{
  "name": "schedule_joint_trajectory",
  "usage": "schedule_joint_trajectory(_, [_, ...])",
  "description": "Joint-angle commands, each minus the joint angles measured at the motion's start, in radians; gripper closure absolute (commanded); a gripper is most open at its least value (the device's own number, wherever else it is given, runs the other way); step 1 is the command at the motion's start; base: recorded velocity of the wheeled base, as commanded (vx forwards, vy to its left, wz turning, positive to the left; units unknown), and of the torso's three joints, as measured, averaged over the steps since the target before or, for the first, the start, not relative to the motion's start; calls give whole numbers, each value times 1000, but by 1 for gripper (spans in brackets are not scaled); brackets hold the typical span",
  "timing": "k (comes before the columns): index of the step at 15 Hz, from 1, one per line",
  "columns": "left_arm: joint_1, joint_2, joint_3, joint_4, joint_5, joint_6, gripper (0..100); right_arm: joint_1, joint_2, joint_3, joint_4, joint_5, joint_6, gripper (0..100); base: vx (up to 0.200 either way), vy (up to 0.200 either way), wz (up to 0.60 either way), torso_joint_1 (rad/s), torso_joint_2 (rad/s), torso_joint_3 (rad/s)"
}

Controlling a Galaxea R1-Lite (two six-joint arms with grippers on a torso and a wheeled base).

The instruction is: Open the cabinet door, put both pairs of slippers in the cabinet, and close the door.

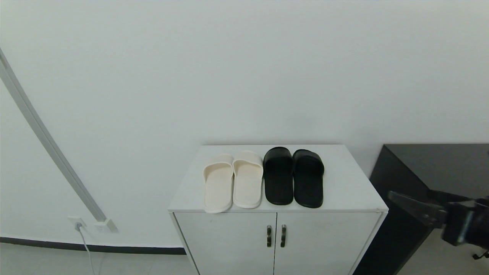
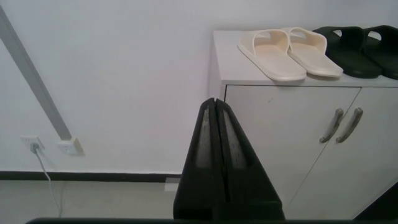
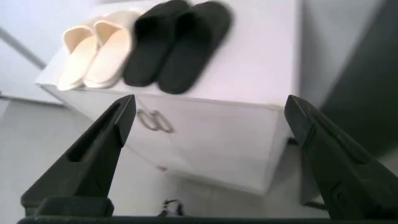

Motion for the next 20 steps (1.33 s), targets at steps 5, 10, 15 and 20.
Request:
schedule_joint_trajectory(5, [0, 1, 0, 0, 1, -1, 100, 146, 478, -298, -50, -170, 88, 0, 0, 0, 0, 0, 0, 0])
schedule_joint_trajectory(10, [0, 1, 0, 0, -1, -1, 100, 184, 785, -485, -199, -309, 82, 0, 0, 0, 0, 0, 0, 0])
schedule_joint_trajectory(15, [0, 1, 0, 1, -1, -1, 100, 161, 952, -653, -203, -388, 79, 0, 0, 0, 0, 0, 0, 0])
schedule_joint_trajectory(20, [0, 1, 0, 1, -1, -1, 100, 103, 1052, -745, -205, -391, 42, 0, 0, 0, 0, 0, 0, 0])
